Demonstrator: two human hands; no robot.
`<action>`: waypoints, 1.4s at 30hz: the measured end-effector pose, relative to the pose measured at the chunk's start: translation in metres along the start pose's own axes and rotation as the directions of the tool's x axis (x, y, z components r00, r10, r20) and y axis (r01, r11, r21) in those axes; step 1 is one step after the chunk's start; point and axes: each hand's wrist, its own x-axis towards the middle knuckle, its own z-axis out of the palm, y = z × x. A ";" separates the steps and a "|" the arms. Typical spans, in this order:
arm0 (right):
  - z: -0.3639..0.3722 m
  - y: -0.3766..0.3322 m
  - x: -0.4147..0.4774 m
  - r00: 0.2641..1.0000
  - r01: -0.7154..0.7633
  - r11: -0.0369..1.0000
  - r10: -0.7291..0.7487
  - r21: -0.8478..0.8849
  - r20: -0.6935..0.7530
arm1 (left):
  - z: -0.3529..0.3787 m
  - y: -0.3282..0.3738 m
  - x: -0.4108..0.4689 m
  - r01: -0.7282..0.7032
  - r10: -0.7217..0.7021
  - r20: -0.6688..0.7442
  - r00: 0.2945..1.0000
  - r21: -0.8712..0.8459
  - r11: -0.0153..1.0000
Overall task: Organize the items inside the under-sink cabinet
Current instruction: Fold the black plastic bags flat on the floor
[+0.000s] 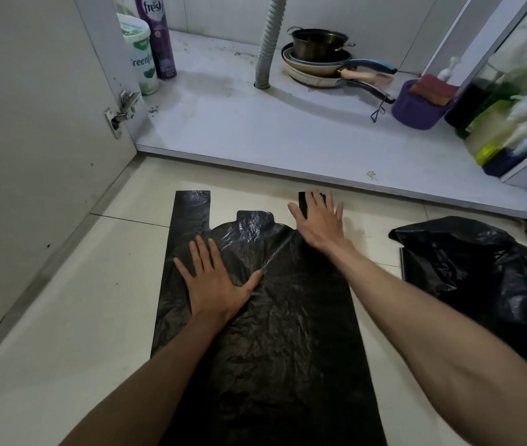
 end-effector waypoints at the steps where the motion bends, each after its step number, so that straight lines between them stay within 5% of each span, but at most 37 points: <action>1: 0.009 -0.010 -0.013 0.997 0.028 0.998 -0.024 0.057 -0.070 | 0.000 0.000 0.000 -0.001 0.001 -0.005 1.000 -0.008 1.000; 4: 0.046 -0.034 -0.066 0.975 0.199 0.968 -0.180 0.155 -0.128 | 0.002 -0.001 0.002 -0.008 0.007 -0.019 1.000 -0.022 1.000; 7: 0.076 -0.023 -0.100 0.948 0.318 0.948 -0.318 -0.024 -0.018 | 0.005 -0.003 0.004 -0.015 0.015 -0.004 1.000 -0.008 1.000; 20: 0.035 0.058 -0.075 0.985 -0.168 0.980 0.171 -0.112 0.025 | -0.009 -0.051 0.039 0.074 -0.074 0.048 0.996 -0.007 0.997; 24: 0.040 0.031 -0.122 0.995 0.095 0.994 -0.095 -0.058 0.004 | -0.006 -0.025 -0.001 -0.254 0.254 -0.050 0.966 0.006 0.967; 28: 0.062 0.023 -0.179 0.946 0.325 0.942 -0.324 -0.079 0.027 | 0.006 -0.020 -0.069 -0.628 0.629 -0.029 0.777 0.026 0.778; 30: 0.071 0.036 -0.198 0.908 0.419 0.902 -0.413 -0.109 0.075 | 0.010 -0.039 -0.085 -0.690 0.686 0.076 0.723 0.051 0.722; 35: 0.046 0.090 -0.208 0.991 0.123 0.987 -0.118 -0.100 0.061 | -0.016 -0.071 -0.078 -0.508 0.485 0.217 0.847 0.064 0.859; 39: 0.017 0.100 -0.197 0.972 0.039 0.992 -0.010 -0.120 0.237 | -0.053 -0.051 -0.062 -0.504 0.407 0.416 0.813 0.155 0.849; 42: -0.012 0.093 -0.188 0.947 0.024 0.998 -0.003 -0.064 0.321 | -0.078 -0.015 -0.046 -0.558 0.316 0.553 0.771 0.348 0.753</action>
